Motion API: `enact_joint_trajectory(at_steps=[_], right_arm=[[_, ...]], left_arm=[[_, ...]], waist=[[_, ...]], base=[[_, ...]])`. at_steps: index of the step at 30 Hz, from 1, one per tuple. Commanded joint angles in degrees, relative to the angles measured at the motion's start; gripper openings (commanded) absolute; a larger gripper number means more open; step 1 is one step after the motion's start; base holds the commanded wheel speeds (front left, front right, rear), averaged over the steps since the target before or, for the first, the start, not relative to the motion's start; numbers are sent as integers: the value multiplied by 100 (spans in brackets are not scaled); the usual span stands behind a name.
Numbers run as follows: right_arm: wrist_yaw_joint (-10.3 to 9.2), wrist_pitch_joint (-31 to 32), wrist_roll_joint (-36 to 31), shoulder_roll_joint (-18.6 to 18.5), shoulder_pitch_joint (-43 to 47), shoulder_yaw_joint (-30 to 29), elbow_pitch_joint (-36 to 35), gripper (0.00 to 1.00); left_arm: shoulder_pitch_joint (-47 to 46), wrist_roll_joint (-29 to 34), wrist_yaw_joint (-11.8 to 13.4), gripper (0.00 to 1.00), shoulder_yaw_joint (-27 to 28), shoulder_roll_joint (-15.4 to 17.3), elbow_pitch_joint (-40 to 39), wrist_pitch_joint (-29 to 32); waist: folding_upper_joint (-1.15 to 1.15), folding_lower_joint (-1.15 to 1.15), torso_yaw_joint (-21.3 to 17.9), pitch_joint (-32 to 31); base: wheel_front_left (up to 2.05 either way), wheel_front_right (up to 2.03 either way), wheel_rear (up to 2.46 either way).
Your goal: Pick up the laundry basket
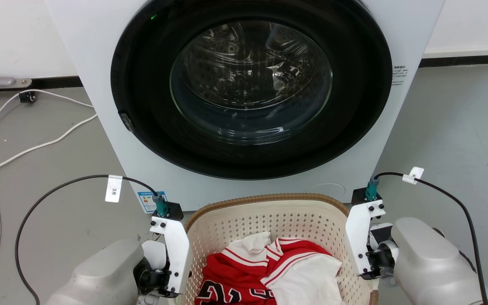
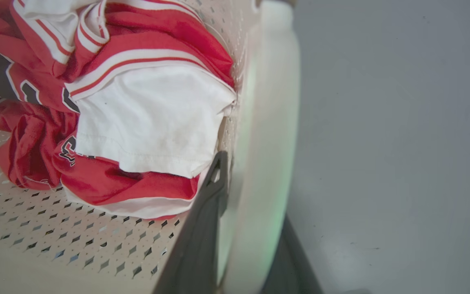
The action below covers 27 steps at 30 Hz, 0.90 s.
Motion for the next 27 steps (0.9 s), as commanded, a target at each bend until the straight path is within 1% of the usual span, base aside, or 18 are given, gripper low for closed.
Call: enact_joint_trajectory(at_steps=[1, 27], right_arm=[[-4, -24, -9, -94, -105, 42, 3, 0], [-4, -58, 234, -94, -177, 272, 84, 0]], left_arm=[[-39, -10, -115, 0, -32, 13, -70, 55], [-27, -39, -116, 0, -48, 31, -73, 74]], waist=[[0, 0, 1, -1], [0, 0, 5, -8]], base=[[0, 0, 0], [0, 0, 0]])
